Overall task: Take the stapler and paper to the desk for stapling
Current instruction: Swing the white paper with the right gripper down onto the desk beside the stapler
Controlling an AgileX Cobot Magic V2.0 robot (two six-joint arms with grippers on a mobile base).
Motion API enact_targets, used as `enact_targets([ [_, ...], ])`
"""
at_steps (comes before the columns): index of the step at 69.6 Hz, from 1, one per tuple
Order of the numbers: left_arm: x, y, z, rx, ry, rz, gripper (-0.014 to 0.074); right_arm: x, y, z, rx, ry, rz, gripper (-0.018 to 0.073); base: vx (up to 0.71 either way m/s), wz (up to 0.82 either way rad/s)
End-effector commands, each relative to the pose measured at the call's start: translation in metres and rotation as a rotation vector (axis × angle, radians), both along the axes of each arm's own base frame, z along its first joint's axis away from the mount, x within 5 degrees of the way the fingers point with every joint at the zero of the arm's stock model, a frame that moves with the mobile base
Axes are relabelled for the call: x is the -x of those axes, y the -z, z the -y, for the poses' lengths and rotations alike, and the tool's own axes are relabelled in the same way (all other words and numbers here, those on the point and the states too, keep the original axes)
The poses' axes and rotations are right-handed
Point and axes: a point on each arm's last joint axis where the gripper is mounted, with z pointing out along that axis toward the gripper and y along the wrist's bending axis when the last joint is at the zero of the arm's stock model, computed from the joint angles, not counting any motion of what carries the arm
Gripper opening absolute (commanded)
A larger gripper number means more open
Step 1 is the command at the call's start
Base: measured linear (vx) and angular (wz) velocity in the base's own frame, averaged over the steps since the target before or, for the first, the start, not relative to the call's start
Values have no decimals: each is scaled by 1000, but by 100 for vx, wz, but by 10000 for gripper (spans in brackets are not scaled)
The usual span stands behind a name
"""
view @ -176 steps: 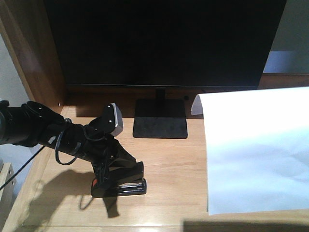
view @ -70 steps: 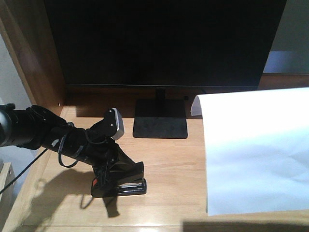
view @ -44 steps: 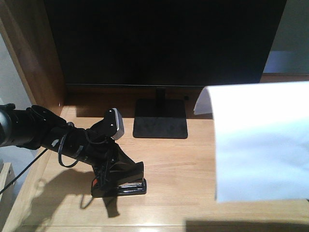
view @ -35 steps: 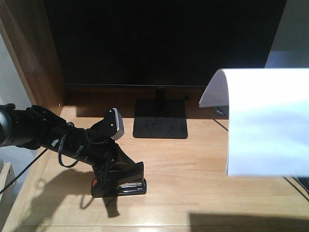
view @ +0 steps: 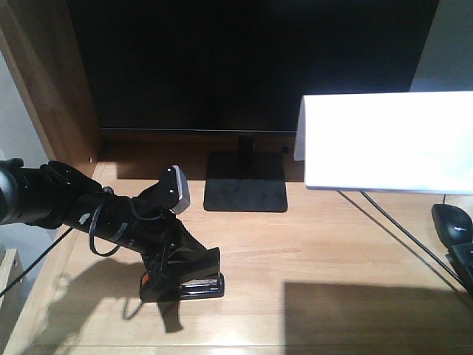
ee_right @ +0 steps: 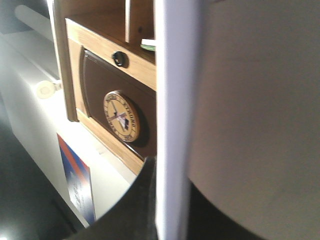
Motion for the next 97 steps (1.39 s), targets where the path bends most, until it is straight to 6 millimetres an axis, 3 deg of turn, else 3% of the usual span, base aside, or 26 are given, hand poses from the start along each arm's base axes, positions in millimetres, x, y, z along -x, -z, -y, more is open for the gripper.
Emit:
enact_targets([
  [1,-2,-23,5,63,-12,36,-6,-13,-5,-1,-12,-22,69,-2,0,0],
  [24,-2,-23,5,63,-12,36,-6,-77,3,-19,143,-172,-32,-3,0,0],
  [39,-2,-23,5,63,-12,36,-6,-105,14,-26,165,-258,-123,-3,0,0],
  [50,-2,-23,5,63,-12,36,-6,-122,26,-23,300,-346,-192,-3,0,0],
  [70,-2,-23,5,63,-11,36,-6,-130,25,9,510,-470,-357,-3,0,0],
  [82,-2,-23,5,63,-11,36,-6,-124,39,6,685,-596,-463,-3,0,0],
  [97,-2,-23,5,63,-11,36,-6,-120,57,5,773,-692,-560,-3,0,0],
])
